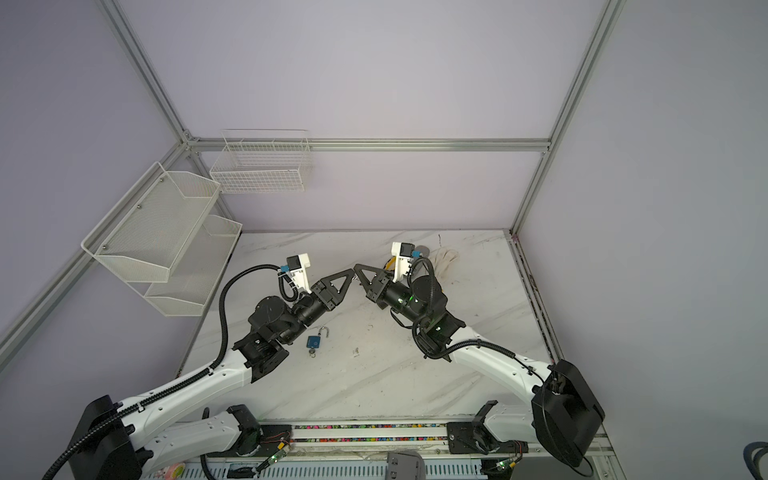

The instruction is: Unlock with the key

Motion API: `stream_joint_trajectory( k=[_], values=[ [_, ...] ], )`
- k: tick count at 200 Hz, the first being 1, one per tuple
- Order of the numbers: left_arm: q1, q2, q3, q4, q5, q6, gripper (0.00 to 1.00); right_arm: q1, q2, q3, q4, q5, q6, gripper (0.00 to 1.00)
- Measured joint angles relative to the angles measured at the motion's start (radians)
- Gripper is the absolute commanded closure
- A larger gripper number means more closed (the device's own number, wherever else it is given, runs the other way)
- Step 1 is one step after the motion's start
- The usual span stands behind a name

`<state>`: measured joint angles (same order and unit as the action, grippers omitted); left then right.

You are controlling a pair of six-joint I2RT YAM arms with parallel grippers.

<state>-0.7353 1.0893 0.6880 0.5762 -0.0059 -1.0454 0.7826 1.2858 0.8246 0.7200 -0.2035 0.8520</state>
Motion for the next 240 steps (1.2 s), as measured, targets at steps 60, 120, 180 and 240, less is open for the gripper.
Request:
stream_joint_trajectory(
  k=[60,120,180,240],
  values=[
    [-0.027,0.024,0.000,0.059,-0.055,-0.043,0.83,0.014,0.000,-0.010,0.037,0.100,0.053,1.00],
    [-0.032,0.045,0.000,0.074,-0.077,-0.045,0.88,0.026,-0.002,-0.025,0.048,0.151,0.061,1.00],
    [-0.036,0.080,0.000,0.109,-0.080,-0.054,0.90,0.048,-0.006,-0.040,0.056,0.210,0.061,1.00],
    [-0.040,0.105,0.000,0.125,-0.080,-0.061,0.99,0.050,-0.011,-0.060,0.062,0.243,0.060,1.00]
  ],
)
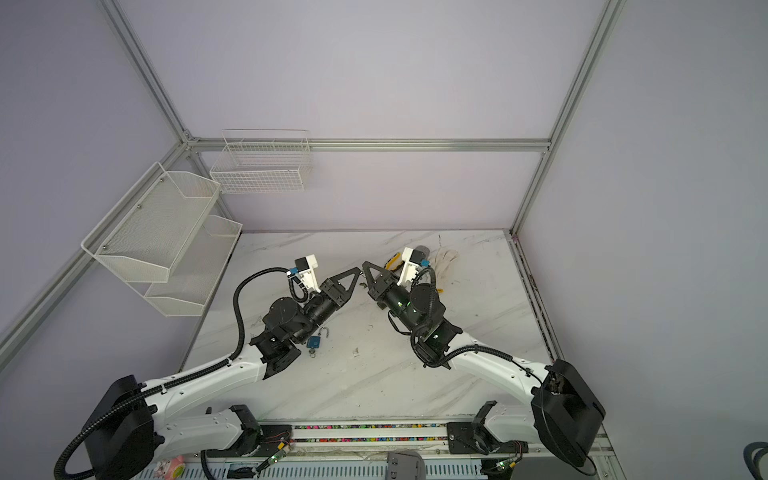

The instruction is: Unlock with the key

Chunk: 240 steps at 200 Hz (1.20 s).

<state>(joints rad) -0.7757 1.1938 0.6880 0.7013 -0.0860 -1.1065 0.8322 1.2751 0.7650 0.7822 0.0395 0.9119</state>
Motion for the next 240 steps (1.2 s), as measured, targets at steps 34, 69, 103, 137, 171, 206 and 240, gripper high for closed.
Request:
stream_joint_trajectory(
  k=[34,69,103,137,171,206,240],
  values=[
    [-0.003,0.000,0.000,0.000,-0.001,0.002,1.00,0.000,-0.006,-0.001,-0.002,0.005,-0.009,1.00],
    [-0.008,-0.011,0.000,-0.015,0.002,0.027,1.00,0.000,-0.029,-0.007,-0.028,0.010,-0.043,0.72],
    [0.035,-0.036,0.001,-0.131,0.036,0.076,1.00,-0.007,-0.097,-0.008,-0.074,0.001,-0.092,0.59],
    [0.150,-0.051,0.009,-0.275,0.192,0.177,1.00,-0.091,-0.168,-0.008,-0.132,-0.124,-0.143,0.52],
    [0.227,-0.005,0.131,-0.520,0.392,0.381,1.00,-0.199,-0.167,0.007,-0.235,-0.359,-0.209,0.47],
    [0.264,0.080,0.274,-0.639,0.575,0.553,1.00,-0.266,-0.138,0.008,-0.321,-0.581,-0.285,0.47],
    [0.298,0.141,0.314,-0.683,0.700,0.644,1.00,-0.313,-0.122,0.007,-0.380,-0.719,-0.359,0.47]
  ],
)
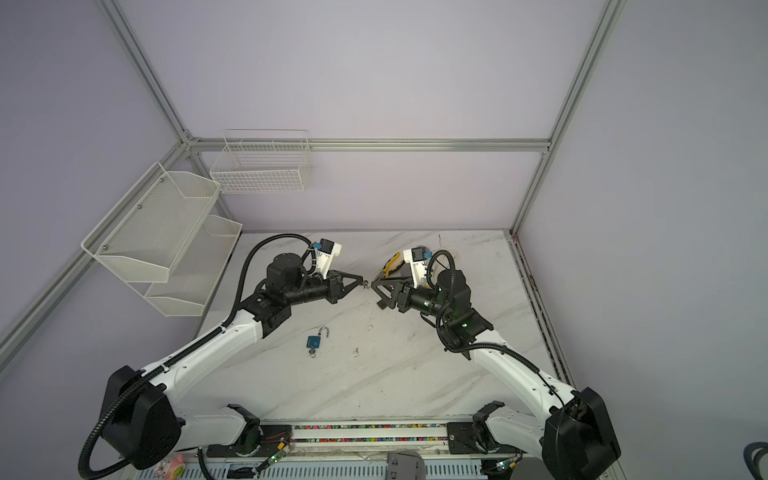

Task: Unlock with the key
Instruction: 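Move the open right gripper toward the key held by the left gripper, then close the right gripper on the silver key ring beside the left gripper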

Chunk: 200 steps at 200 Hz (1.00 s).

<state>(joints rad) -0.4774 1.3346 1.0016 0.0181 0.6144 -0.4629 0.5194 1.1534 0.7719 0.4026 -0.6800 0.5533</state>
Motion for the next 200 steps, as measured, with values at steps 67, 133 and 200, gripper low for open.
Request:
stream_joint_trajectory(
  k=[67,133,200],
  values=[
    [0.006,0.024,0.039,-0.047,0.129,0.103,1.00,-0.031,0.138,0.008,-0.016,-0.154,-0.084,0.48],
    [0.006,0.026,0.070,-0.067,0.169,0.137,1.00,-0.031,0.160,0.059,-0.019,-0.203,-0.102,0.52],
    [0.006,0.048,0.103,-0.097,0.189,0.144,1.00,-0.032,0.175,0.071,-0.002,-0.224,-0.102,0.69]
  ],
)
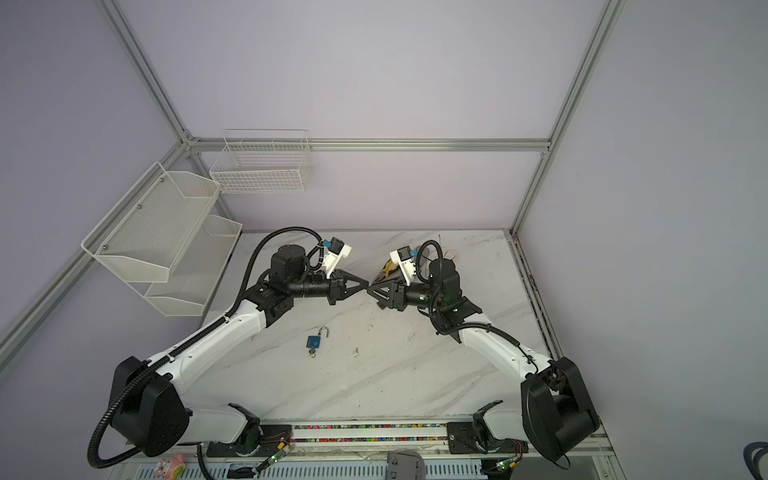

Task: Unlock with the key
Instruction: 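Close the right gripper on the silver key ring beside the left gripper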

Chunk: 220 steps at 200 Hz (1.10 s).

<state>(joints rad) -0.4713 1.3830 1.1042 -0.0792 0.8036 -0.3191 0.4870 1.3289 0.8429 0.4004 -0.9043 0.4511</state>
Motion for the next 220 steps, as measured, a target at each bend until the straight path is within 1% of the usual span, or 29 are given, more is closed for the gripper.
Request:
stream_joint_trajectory(
  k=[17,34,125,134,169,220],
  values=[
    [0.000,0.001,0.012,-0.006,0.002,0.002,1.00,0.000,0.008,0.000,0.000,-0.007,0.002,0.71],
    [0.000,0.001,0.018,-0.013,0.004,0.003,1.00,0.000,0.008,0.000,0.002,-0.011,0.003,0.76],
    [0.000,0.015,0.033,-0.021,0.015,0.018,1.00,-0.019,0.008,0.000,0.007,-0.025,0.004,0.77],
    [0.000,0.016,0.033,-0.021,0.016,0.019,1.00,-0.021,0.008,0.000,0.007,-0.029,0.005,0.79],
    [0.000,0.016,0.033,-0.023,0.024,0.024,1.00,-0.024,0.008,0.000,0.018,-0.055,0.012,0.80],
    [0.003,0.018,0.035,-0.035,0.038,0.025,1.00,-0.025,0.014,0.000,0.046,-0.086,0.029,0.92]
  ],
)
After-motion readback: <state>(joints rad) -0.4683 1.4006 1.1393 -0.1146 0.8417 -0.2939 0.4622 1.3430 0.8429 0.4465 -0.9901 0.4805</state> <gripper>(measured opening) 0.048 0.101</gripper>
